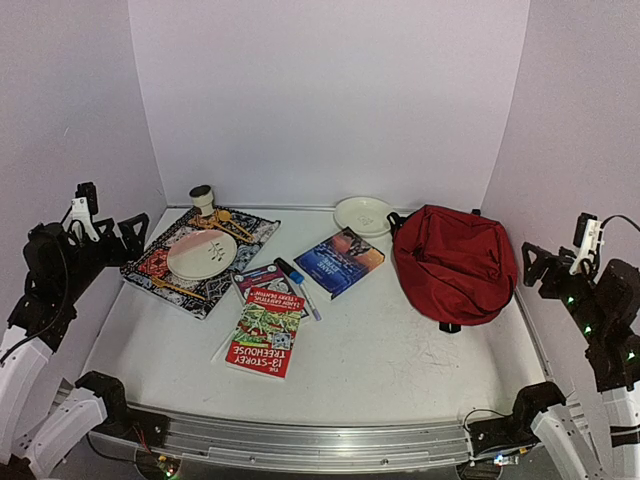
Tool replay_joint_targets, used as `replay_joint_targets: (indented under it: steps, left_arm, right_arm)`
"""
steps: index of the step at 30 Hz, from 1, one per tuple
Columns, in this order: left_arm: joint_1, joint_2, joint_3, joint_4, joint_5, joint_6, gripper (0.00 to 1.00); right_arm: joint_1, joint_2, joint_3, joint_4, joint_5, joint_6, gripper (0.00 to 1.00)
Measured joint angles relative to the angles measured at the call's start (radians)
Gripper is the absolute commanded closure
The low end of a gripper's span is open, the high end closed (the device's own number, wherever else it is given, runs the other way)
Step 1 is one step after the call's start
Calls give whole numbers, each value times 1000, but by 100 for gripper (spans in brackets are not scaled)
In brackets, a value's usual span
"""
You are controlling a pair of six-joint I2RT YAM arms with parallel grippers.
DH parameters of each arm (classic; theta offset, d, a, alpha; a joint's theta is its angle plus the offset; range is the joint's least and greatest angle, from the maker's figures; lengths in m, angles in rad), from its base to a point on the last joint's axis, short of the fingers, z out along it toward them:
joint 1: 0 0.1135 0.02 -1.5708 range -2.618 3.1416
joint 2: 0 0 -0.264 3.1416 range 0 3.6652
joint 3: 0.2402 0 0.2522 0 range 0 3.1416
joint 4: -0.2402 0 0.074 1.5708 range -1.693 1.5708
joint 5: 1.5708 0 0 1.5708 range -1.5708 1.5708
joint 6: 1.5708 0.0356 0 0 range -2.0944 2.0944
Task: Pack the student bag
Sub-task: Pick up the student bag from the corner of the board.
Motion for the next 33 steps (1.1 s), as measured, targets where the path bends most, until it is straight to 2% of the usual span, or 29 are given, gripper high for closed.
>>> replay_joint_targets:
  steps: [9, 15, 24, 33]
  left_arm:
    - [0, 44, 0, 0, 10, -12, 0]
    - [0, 127, 18, -8, 49, -45, 1]
    - [0, 258, 75, -105, 78, -192, 0]
    - [-40, 341, 73, -133, 191, -323, 1]
  right_arm:
    - [0, 113, 8, -2, -15, 49, 2]
    - [0, 279, 63, -37, -108, 65, 2]
    - [0, 545, 105, -55, -217, 70, 2]
    - [35, 829, 121, -54, -169, 17, 2]
